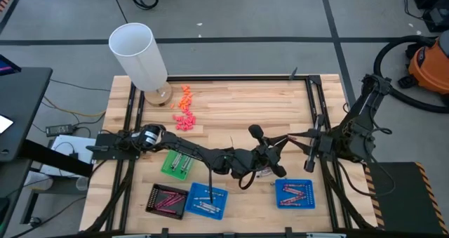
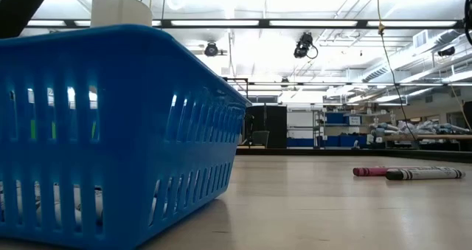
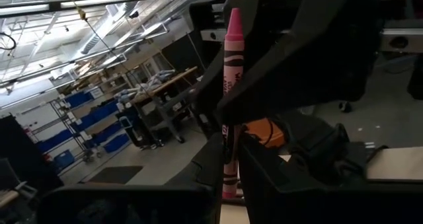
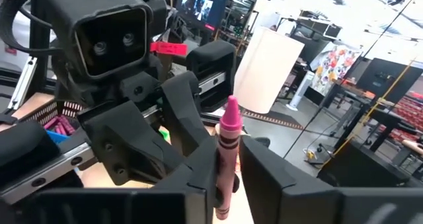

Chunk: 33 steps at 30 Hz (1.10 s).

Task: Sort crayons
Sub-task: Put the pink crayon into the right blue bin

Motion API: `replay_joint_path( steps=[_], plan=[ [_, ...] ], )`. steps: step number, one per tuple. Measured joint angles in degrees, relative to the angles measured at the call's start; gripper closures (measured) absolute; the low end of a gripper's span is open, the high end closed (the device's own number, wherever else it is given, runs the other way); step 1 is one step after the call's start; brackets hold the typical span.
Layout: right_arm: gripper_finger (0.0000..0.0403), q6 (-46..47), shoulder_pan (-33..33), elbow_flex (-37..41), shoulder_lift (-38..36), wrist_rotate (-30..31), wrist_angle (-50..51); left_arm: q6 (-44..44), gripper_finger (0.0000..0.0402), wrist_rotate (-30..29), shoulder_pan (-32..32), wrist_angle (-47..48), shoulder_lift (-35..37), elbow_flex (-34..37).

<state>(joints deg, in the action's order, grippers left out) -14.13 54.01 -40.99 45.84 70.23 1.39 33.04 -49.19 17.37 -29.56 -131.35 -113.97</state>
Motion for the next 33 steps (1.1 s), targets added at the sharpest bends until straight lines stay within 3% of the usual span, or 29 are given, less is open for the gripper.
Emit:
replay_joint_path(
  steps=[5,9,19,26,29,33],
  plan=[
    [0.0361,0.0,0.0,0.0,0.0,-0.2,0.1,0.2,0.0358,-0.1,0.0,0.6,0.0,0.0],
    [0.0365,0.0,0.0,0.0,0.0,-0.7,0.1,0.1,0.0346,-0.9,0.0,0.8,0.0,0.0],
    [0.0355,0.9,0.0,0.0,0.0,-0.7,0.3,-1.1,0.0243,-2.2,1.0,3.8,-0.1,0.0],
    [0.0355,8.9,0.0,0.0,0.0,-1.0,6.1,-2.5,0.0226,-3.6,5.1,12.1,1.9,0.1],
    [0.0355,14.1,0.0,0.0,0.0,-3.7,9.0,-4.4,0.0226,-3.6,6.7,15.5,3.0,-0.1],
    [0.0355,21.9,-0.1,0.0,0.0,-12.0,12.7,-6.0,0.0225,-3.5,8.7,20.4,3.3,0.0]
  ],
)
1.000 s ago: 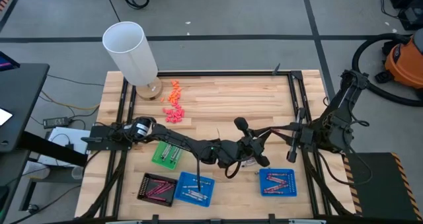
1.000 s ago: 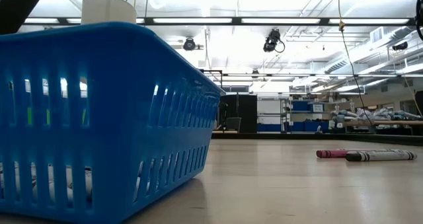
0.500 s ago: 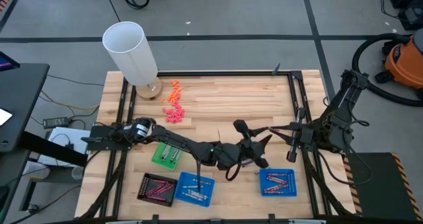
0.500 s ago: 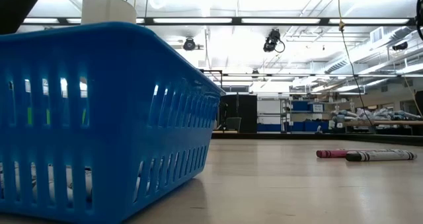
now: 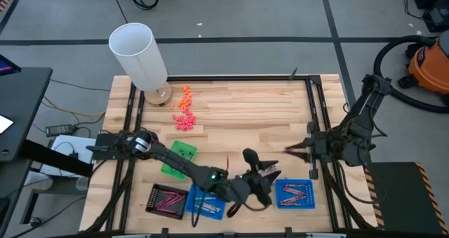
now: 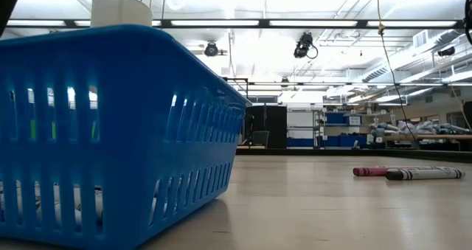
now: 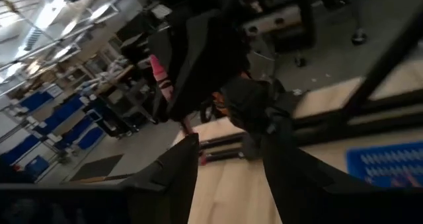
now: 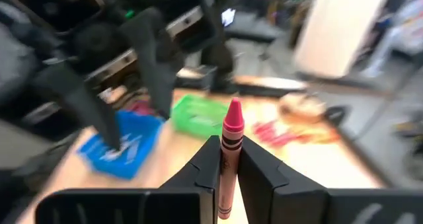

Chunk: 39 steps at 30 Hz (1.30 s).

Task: Sort crayons
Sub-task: Put the pink crayon into the right blue bin

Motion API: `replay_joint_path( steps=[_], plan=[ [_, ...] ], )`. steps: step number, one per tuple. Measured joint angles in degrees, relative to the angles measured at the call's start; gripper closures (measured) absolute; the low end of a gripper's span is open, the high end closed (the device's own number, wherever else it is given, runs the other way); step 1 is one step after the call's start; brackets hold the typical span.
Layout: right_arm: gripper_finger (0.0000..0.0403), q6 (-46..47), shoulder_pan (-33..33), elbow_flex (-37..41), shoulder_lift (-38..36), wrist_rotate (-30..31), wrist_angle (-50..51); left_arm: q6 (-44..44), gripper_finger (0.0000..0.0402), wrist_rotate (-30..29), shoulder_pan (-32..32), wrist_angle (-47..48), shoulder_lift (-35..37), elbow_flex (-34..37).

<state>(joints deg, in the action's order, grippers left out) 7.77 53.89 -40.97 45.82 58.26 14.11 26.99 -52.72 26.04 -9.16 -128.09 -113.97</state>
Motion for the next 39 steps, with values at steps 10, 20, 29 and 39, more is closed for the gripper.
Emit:
replay_joint_path(
  steps=[10,20,29,39],
  plan=[
    [0.0355,19.0,-2.4,0.0,3.5,-19.2,12.0,-11.2,0.0225,2.1,1.4,22.7,0.0,0.0],
    [0.0355,25.7,-5.1,0.0,12.4,-37.9,12.8,-28.8,0.0225,22.6,-2.2,36.1,0.0,0.0],
    [0.0355,29.3,-5.0,0.0,21.8,-49.6,13.5,-41.2,0.0225,34.0,-6.0,41.4,-0.2,0.0],
    [0.0354,31.7,-5.0,0.0,30.6,-56.6,16.4,-45.8,0.0225,34.0,-7.2,42.1,-1.4,0.1]
  ],
)
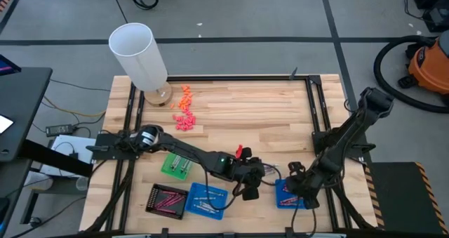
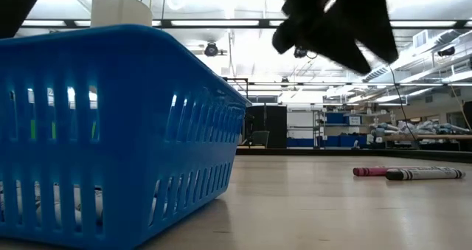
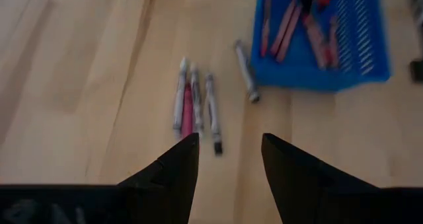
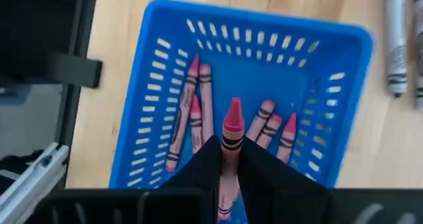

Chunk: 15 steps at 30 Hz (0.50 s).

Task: Sort crayons
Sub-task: Put the pink crayon into the right blue bin

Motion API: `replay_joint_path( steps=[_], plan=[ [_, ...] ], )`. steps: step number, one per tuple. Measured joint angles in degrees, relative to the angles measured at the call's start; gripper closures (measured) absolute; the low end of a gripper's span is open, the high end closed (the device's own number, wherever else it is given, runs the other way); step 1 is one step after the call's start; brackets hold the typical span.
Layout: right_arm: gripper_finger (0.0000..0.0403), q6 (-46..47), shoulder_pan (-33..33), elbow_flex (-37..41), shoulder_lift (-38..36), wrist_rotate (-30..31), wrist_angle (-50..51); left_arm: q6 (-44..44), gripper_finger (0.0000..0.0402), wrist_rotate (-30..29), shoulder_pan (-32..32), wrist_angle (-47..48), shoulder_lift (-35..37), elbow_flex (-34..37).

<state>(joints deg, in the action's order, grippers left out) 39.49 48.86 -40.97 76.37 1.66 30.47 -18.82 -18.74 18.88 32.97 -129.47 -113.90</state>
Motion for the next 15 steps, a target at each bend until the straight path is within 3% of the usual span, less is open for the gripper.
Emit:
replay_joint_path(
  steps=[15],
  plan=[
    [0.0341,0.6,-1.5,0.0,4.9,-3.7,1.3,-1.0,0.0225,0.8,-1.5,-4.4,-5.7,0.0]
  ],
)
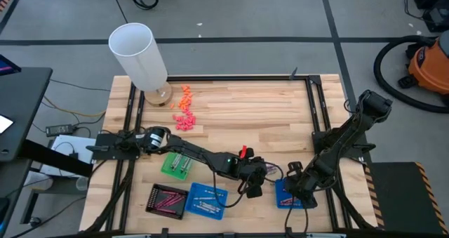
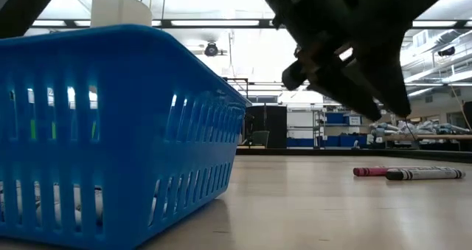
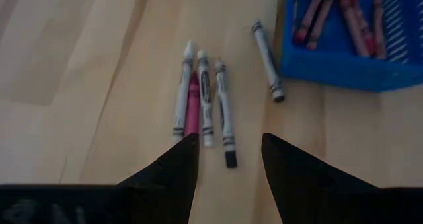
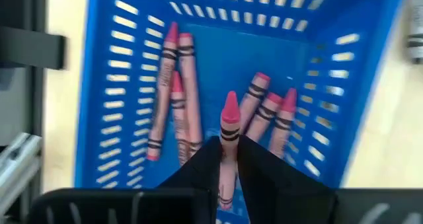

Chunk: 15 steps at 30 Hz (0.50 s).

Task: Sort crayons
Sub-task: Put the pink crayon into the right blue bin, then put the red crayon into the black basket

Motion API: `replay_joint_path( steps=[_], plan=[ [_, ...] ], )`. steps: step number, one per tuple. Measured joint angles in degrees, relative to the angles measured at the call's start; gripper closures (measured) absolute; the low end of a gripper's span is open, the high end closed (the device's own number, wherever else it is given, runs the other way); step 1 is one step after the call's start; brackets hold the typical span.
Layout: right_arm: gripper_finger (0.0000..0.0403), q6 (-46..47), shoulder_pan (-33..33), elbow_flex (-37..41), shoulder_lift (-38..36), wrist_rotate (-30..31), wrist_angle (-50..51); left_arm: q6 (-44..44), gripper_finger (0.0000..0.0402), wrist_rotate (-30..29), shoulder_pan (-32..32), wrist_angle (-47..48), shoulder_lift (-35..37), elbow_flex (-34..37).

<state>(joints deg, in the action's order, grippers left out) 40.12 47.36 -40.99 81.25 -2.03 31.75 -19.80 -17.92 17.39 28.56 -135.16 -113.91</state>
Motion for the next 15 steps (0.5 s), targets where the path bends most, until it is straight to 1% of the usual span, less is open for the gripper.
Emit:
replay_joint_path(
  steps=[6,11,15],
  plan=[
    [0.0328,0.4,-0.8,-0.2,-1.2,-0.6,0.3,1.1,0.0225,1.3,-0.2,-0.4,-0.8,0.0],
    [0.0311,0.5,-1.0,-0.2,-4.1,-0.5,1.1,1.5,0.0225,1.3,-0.5,-0.4,-0.8,0.0],
    [0.0307,0.9,-1.5,-0.2,-6.7,-0.2,1.6,1.9,0.0225,1.3,-0.7,-0.1,-0.8,0.0]
  ],
)
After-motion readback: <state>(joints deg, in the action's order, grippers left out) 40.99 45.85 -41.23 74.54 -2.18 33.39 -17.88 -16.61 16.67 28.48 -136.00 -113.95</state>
